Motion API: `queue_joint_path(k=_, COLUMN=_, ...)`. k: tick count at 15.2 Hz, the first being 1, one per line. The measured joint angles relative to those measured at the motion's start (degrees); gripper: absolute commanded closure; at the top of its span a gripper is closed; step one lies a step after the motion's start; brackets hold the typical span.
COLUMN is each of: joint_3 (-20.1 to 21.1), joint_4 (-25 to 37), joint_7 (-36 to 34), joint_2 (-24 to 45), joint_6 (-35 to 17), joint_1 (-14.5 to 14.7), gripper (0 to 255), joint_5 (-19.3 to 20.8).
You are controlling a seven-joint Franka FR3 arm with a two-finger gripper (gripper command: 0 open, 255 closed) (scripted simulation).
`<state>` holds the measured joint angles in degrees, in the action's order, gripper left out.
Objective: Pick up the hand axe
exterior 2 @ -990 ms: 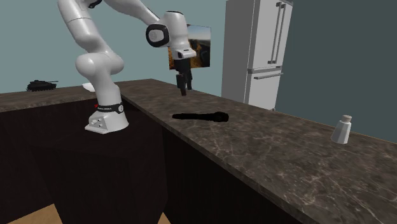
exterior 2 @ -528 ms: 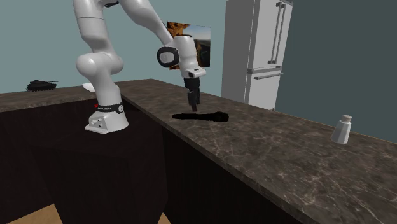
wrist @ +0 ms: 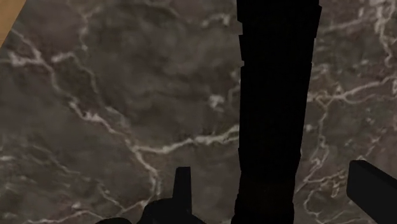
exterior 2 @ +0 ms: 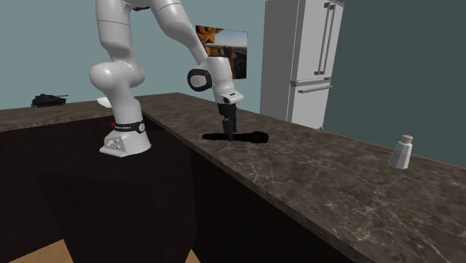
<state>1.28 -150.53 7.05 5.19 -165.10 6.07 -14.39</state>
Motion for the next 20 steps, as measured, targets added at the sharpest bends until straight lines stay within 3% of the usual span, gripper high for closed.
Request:
queue_joint_path(k=1, joint_3=0.12, joint_4=0.03, joint_7=0.4, joint_2=0.61, joint_6=-0.57, joint_1=-0.07, gripper=0, joint_5=-0.41)
queue_joint_path(k=2, joint_3=0.16, joint_4=0.06, joint_7=0.52, joint_2=0.81, joint_6=-0.75, joint_1=-0.1, gripper=255, joint_5=-0.54)
queue_joint_path(k=12, joint_3=0.19, joint_4=0.12, joint_7=0.68, joint_2=1.02, joint_6=-0.95, joint_1=-0.15, gripper=255, joint_5=-0.71)
queue_joint_path(k=20, joint_3=-0.83, joint_4=-0.12, joint_7=-2.2, joint_2=-5.14, joint_6=4.97, joint_1=-0.03, gripper=255, joint_5=2.8)
